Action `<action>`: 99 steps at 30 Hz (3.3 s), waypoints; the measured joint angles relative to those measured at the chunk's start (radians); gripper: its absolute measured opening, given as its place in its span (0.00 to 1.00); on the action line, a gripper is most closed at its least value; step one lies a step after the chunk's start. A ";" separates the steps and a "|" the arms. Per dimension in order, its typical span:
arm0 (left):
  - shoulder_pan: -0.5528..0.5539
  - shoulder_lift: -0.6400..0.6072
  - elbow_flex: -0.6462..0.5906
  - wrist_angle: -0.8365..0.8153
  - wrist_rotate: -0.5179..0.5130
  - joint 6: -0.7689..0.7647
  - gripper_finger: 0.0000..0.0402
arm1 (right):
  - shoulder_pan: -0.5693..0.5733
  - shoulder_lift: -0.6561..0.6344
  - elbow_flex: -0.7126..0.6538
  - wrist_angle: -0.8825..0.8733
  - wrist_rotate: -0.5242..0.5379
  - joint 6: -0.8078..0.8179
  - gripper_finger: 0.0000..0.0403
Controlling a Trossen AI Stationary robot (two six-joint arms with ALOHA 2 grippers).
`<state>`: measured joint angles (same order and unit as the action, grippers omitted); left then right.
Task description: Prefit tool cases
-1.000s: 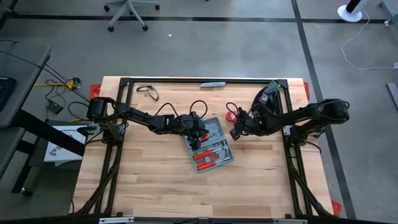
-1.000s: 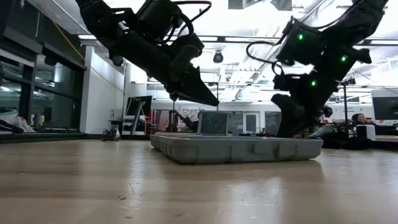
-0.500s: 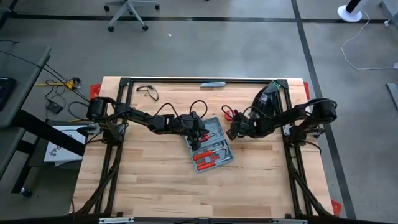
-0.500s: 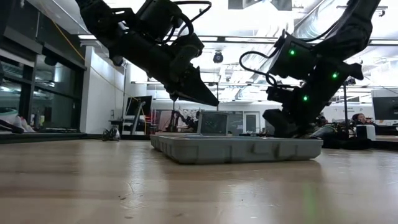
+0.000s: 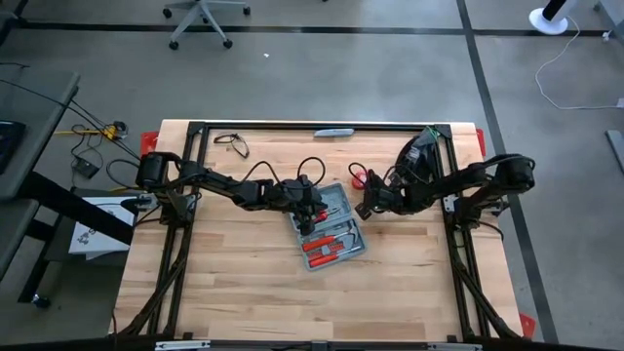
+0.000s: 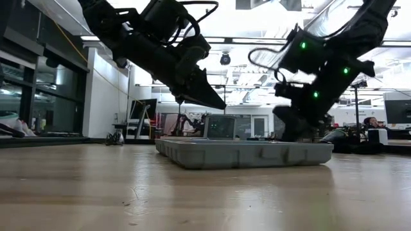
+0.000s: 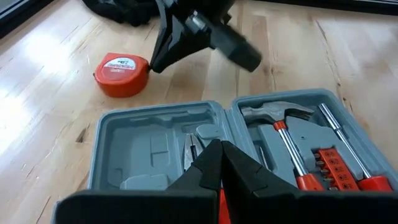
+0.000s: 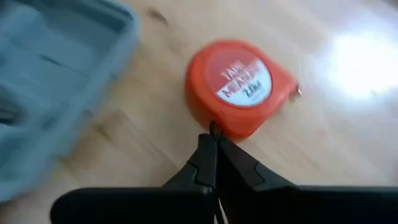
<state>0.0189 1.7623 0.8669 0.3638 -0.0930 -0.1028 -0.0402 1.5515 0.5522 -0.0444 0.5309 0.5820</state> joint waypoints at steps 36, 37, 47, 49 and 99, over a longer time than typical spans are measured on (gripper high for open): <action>0.000 0.000 0.000 0.000 -0.031 0.000 0.00 | 0.071 -0.295 0.002 0.206 -0.122 -0.112 0.00; 0.000 0.000 0.000 0.000 -0.030 0.000 0.00 | 0.073 -0.295 0.002 0.208 -0.122 -0.111 0.00; 0.000 0.000 0.000 0.000 -0.030 0.000 0.00 | 0.076 -0.291 0.002 0.252 -0.142 -0.110 0.00; 0.000 0.000 0.000 0.000 -0.030 0.000 0.00 | 0.076 -0.281 0.002 0.262 -0.149 -0.109 0.00; 0.000 0.001 0.000 -0.166 -0.056 -0.007 0.00 | -0.032 0.144 0.284 0.143 -0.295 -0.242 0.00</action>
<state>0.0193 1.7630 0.8673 0.1982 -0.1490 -0.1099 -0.0725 1.6954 0.8361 0.0985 0.2360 0.3403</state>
